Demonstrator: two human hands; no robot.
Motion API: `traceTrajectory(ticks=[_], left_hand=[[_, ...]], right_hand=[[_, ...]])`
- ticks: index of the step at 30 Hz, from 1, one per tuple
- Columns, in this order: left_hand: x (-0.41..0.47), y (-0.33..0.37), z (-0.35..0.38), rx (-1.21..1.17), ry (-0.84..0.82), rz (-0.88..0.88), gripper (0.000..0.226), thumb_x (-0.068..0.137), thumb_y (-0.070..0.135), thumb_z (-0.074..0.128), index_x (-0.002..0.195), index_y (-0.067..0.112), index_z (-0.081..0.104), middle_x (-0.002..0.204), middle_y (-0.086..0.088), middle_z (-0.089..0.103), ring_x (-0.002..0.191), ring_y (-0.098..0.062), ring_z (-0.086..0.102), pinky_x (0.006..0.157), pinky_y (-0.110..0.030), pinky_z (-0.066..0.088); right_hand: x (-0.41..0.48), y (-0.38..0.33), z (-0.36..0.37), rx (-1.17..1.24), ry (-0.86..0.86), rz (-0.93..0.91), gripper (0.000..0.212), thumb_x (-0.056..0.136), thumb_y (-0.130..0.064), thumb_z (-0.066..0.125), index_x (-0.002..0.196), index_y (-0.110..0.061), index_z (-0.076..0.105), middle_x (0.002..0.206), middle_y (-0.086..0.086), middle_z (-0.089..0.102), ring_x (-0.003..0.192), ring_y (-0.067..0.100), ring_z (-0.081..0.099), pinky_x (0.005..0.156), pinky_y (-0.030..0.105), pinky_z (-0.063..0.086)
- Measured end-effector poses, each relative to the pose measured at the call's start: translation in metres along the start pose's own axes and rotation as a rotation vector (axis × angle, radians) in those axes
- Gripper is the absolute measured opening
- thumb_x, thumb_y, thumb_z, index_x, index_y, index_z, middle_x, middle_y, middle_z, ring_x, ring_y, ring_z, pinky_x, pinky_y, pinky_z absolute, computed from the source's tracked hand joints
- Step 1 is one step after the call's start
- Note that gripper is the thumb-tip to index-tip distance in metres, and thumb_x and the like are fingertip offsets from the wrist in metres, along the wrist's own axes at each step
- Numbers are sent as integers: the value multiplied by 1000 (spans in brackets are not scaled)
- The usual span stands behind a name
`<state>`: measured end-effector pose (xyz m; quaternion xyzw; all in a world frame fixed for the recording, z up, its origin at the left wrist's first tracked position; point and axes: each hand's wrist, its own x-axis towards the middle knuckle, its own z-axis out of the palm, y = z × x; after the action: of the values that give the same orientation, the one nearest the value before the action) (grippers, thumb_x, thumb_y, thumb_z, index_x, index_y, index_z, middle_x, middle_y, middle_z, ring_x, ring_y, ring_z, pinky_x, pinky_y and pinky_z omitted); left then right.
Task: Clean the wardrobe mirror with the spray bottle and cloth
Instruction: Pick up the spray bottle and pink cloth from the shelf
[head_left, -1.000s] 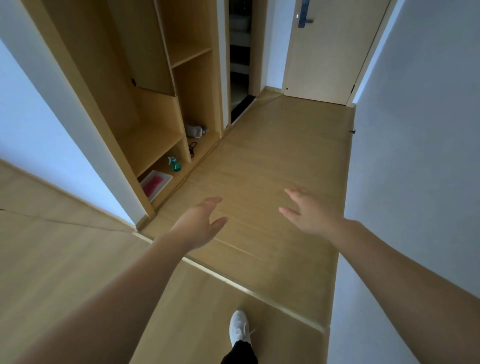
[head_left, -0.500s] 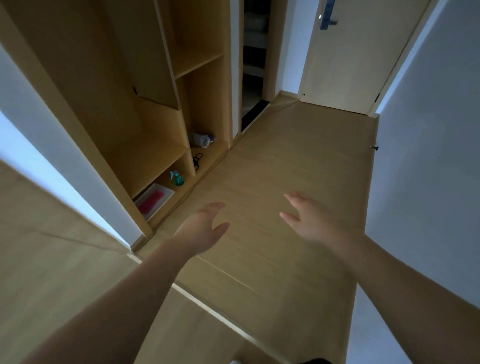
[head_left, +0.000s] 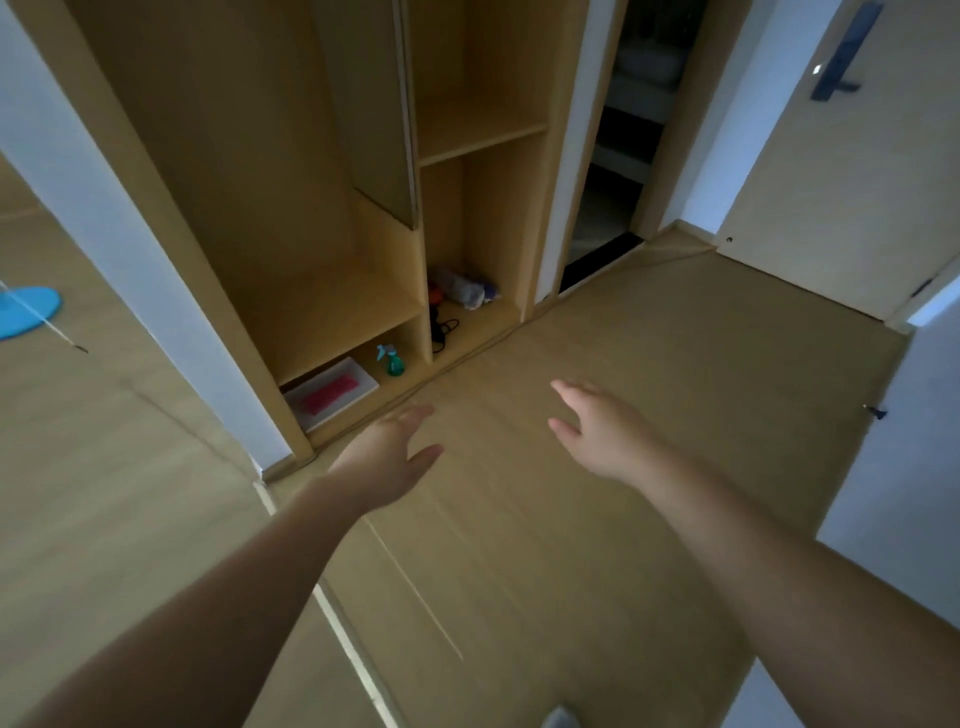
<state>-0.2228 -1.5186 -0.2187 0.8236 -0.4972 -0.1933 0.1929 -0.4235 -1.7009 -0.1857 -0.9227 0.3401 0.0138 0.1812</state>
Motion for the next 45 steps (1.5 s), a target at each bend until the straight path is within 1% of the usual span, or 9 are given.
traceTrajectory(ticks=[2,8,12,14,24,32,39,43,45], left_hand=[[13,9,5,-11,36,-34,59,93,45,51,146,28,31,148,5,40,121,-18,52,106,-33,37],[41,10,8,53,161,-147,57,91,49,51,143,31,36,145,5,43,131,-18,43,106,-39,39],[67,-4,-2,46,207,-208,56,90,50,51,141,32,37,142,4,46,125,-20,49,101,-41,45],[83,-12,-8,39,217,-231,56,91,49,51,141,30,38,143,3,45,127,-20,47,102,-42,44],[219,-75,-77,12,274,-210,52,92,42,52,140,23,41,136,1,51,119,-22,50,97,-42,46],[290,-130,-115,50,262,-222,55,92,45,51,142,23,38,140,-1,48,125,-25,47,101,-37,42],[322,-166,-121,22,291,-331,51,93,44,49,141,27,38,140,2,48,123,-24,48,97,-36,43],[345,-176,-125,28,299,-431,57,92,49,48,144,28,34,146,2,42,131,-24,42,103,-39,40],[361,-175,-129,34,317,-484,59,92,50,49,145,28,33,148,2,41,132,-23,41,104,-38,38]], right_hand=[[18,20,-10,-6,-45,-34,61,99,-39,44,153,-21,22,160,-1,21,146,16,21,116,36,25],[80,41,-30,-17,-79,-151,62,98,-47,43,152,-27,21,160,-6,18,144,17,25,111,37,30],[124,37,-34,-2,-108,-222,63,97,-48,44,152,-28,21,161,-6,16,144,18,26,111,38,33],[150,32,-35,-3,-131,-247,63,97,-47,44,153,-27,21,161,-6,15,144,19,26,111,39,33],[309,-12,-56,-67,-106,-295,62,98,-48,43,152,-26,23,160,-6,17,141,19,32,108,38,37],[403,-55,-59,-90,-99,-356,61,98,-43,46,151,-20,26,158,-2,23,142,20,30,110,38,35],[478,-76,-58,-128,-148,-437,60,99,-42,44,152,-22,24,160,-3,19,144,19,26,111,37,29],[524,-80,-54,-171,-159,-508,60,99,-46,42,152,-26,24,160,-8,18,140,19,33,101,37,41],[551,-81,-55,-160,-189,-557,60,98,-46,43,152,-26,24,160,-8,18,139,18,35,100,35,44]])
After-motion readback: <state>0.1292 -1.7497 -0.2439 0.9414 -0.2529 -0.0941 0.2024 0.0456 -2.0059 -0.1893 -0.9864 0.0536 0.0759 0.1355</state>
